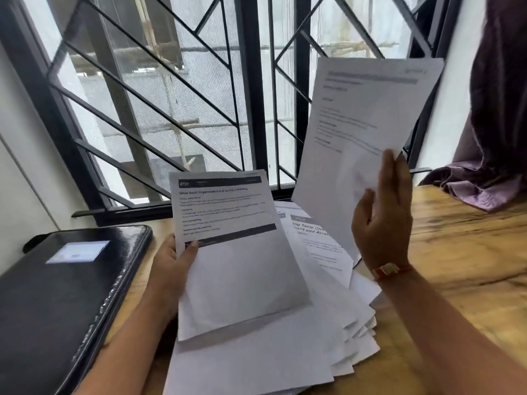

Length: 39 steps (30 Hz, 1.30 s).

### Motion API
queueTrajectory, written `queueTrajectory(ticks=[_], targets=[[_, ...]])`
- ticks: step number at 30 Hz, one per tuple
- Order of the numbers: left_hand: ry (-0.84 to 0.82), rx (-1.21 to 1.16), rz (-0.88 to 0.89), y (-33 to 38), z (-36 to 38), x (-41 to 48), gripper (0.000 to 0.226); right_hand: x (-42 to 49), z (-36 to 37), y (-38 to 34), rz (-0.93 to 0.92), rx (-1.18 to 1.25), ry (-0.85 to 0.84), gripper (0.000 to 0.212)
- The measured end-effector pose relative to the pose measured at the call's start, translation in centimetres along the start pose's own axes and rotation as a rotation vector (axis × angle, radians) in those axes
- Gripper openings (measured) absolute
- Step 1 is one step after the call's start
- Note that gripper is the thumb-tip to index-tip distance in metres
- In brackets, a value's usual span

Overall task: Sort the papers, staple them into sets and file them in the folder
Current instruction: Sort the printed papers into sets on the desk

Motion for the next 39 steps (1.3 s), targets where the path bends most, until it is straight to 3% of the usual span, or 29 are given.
queueTrajectory(ticks=[7,16,22,26,30,34,39], targets=[[-0.043,-0.189,-0.090,0.3,0.0,0.4,0.031,-0.6,2.2,1.4,0.234,0.236,-0.186,0.071],[-0.119,-0.313,-0.166,0.8,0.9,-0.5,0.038,-4.5,5.0,-0.8,0.848,1.058,-0.613,0.070],[-0.169,-0.276,-0.175,1.3,1.7,-1.1,0.039,-6.3,6.0,-2.5,0.909,1.154,-0.804,0.067],[-0.162,-0.297,-0.180,1.5,2.0,-1.5,0.039,-6.4,6.0,-3.0,0.876,1.170,-0.813,0.069],[-0.184,-0.319,-0.177,1.6,2.5,-1.9,0.040,-6.5,6.1,-3.2,0.985,1.223,-0.868,0.050],[-0.194,-0.284,-0.165,1.7,2.7,-2.0,0.044,-6.7,6.1,-4.0,0.811,1.157,-1.007,0.047],[-0.293,-0.233,-0.196,1.5,3.1,-2.5,0.032,-7.0,6.1,-3.7,0.794,1.061,-1.025,0.055]])
Point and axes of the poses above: each hand's wrist, its own x-axis towards the middle knuckle, its own z-axis out of the palm, y = z × x, the point moved 5 cm from there along x, towards the middle knuckle, and after that the axes turned 1 degree about -y, right-handed, at the moved point
